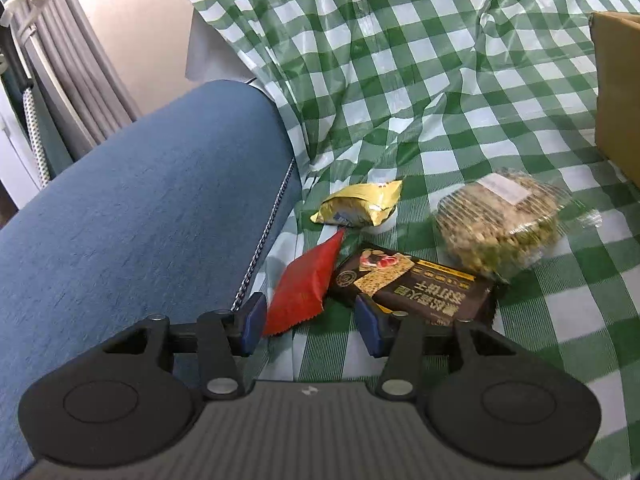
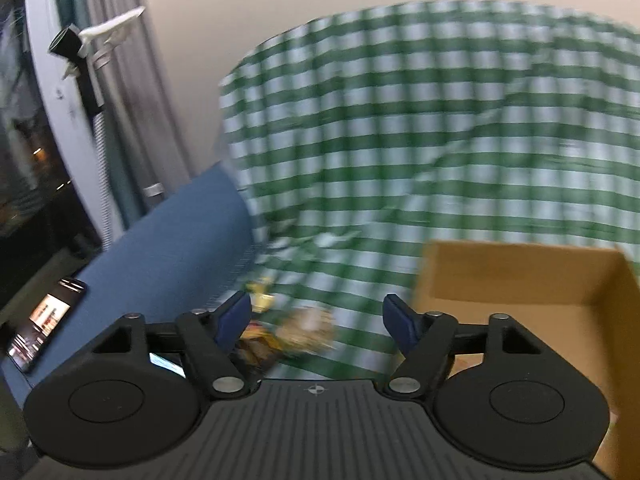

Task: Organize snacks
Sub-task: 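Grasp the red spicy-strip pack with the left tool while the right tool grasps the nut cracker bag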

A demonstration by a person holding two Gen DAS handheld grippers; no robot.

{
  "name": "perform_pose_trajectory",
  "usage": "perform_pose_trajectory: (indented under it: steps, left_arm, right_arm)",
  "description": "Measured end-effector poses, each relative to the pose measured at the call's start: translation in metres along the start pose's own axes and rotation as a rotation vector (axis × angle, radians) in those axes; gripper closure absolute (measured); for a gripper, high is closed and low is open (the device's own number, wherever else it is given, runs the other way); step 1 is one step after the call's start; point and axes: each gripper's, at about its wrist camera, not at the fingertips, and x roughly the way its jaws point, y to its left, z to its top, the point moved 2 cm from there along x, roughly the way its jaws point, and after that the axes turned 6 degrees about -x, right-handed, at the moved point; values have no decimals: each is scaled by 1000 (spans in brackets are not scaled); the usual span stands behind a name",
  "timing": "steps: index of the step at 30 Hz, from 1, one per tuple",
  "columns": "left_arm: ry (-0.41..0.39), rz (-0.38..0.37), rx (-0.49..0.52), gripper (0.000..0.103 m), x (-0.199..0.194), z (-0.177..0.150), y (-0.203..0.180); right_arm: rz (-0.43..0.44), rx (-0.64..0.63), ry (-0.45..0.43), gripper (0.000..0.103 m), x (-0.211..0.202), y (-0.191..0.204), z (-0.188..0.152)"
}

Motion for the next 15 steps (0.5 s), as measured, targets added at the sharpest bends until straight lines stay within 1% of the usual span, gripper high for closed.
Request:
perform_pose_trajectory:
  steps: [1,2,3,5,6,8,10,11,12,15]
  left_arm:
    - [9,-4,-7,50,4,-1,2]
    - [20,-11,-14,55,7,-1,3]
    - [30,-20,-20,59,10,-2,3]
    - [33,-24,-35,60,13,-2,5]
    - [30,-27,-49,64,15,-1,7]
    - [28,-36,-65,65,17,0,10]
    - [34,-50,-93,66,18,2,13]
    - [36,-55,-106,71,19,3,15]
    - [33,-60,-112,73,18,3,17]
    - [40,-64,-154,78,19,4,25]
  right_arm:
    - [22,-11,33,20,19,9,8]
    - [32,-24,62,16,35,15,12]
    - [40,-43,95,15,55,23,16]
    - [46,-83,156,14,94,35,18]
    - [40,-98,183,13,112,39,17]
    - [-3,-115,248,12,148,41,10]
    - [-60,-82,328,12,182,35,1]
    - [-91,-48,359,12,195,30,-4]
    - [-107,-14,373,12,204,24,-8]
    - [-101,51,410,12,226,14,-21]
